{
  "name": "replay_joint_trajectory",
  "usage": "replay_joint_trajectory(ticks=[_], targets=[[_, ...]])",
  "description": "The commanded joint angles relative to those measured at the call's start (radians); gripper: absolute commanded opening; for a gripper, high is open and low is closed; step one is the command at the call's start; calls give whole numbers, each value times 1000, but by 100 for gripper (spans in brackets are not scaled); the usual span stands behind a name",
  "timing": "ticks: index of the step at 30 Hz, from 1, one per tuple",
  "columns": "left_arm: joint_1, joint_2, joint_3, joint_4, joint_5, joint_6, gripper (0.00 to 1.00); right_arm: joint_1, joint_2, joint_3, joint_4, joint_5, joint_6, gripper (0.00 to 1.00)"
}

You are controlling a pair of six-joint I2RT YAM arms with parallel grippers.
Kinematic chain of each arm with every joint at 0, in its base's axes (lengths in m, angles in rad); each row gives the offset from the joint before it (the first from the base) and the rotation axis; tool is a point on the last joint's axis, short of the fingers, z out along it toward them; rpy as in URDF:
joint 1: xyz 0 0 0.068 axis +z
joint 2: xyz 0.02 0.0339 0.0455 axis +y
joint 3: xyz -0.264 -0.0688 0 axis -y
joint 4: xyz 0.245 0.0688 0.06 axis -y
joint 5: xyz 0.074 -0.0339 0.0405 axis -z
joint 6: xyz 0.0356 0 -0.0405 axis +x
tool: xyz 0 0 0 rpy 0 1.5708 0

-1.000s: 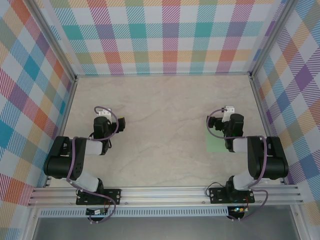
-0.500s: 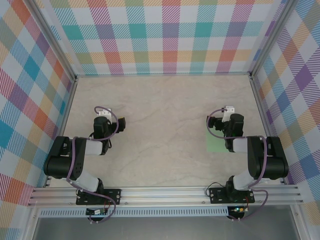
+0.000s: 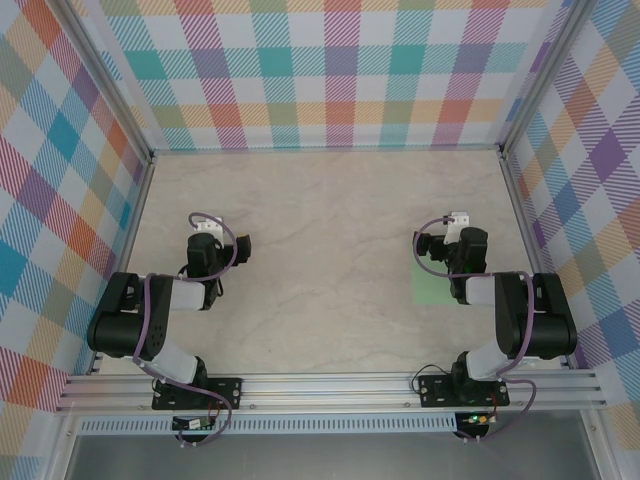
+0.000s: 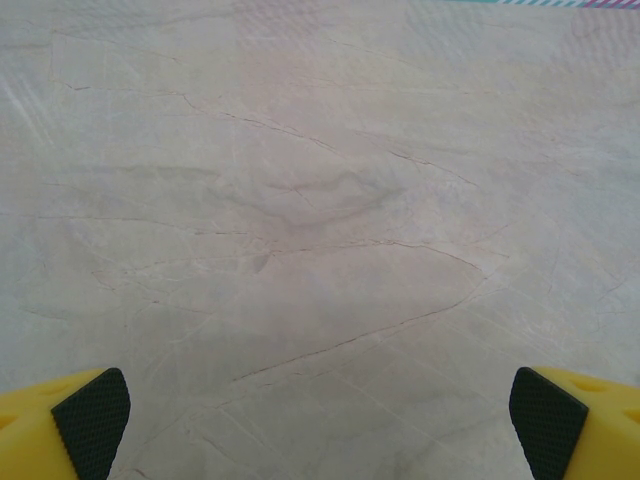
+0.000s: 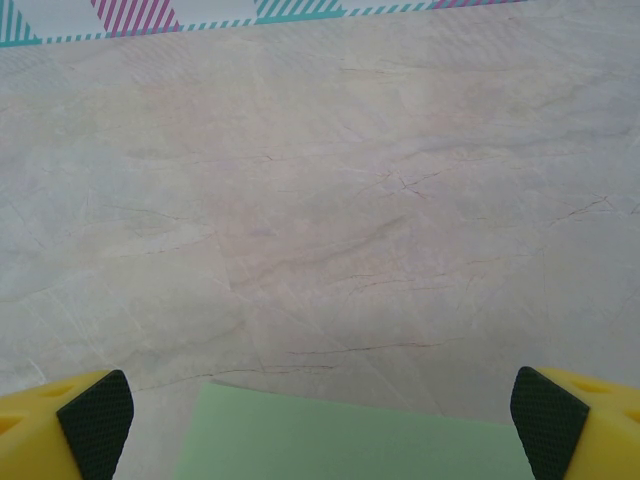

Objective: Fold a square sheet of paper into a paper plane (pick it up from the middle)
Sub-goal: Move the square sheet of paper to the center of the table.

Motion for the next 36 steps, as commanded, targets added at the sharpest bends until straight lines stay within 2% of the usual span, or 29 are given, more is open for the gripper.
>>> replay_joint_trajectory(ticks=[1, 16, 19, 21, 28, 30, 33, 36], targets=[[14, 5, 22, -1, 9, 15, 100, -3, -3, 20, 12, -18, 0, 100], [13, 7, 22, -1, 11, 14, 100, -2, -9, 16, 15, -29, -4, 100], [17, -1, 17, 5, -4, 5, 100, 1, -69, 59, -112, -51, -12, 100], [15, -67, -2, -11, 10, 8, 100, 1, -130, 97, -265, -41, 6, 100], [20, -401, 87, -465, -23, -127, 100, 1, -388, 161, -745, 1, 124, 100], [21, -498, 142, -630, -42, -200, 100, 1, -436, 194, -873, 19, 228, 100], [22, -585, 240, -830, 23, -238, 100, 0, -456, 266, -1094, 33, 342, 100], [21, -633, 314, -990, 70, -308, 100, 0, -451, 276, -1169, 45, 413, 100]])
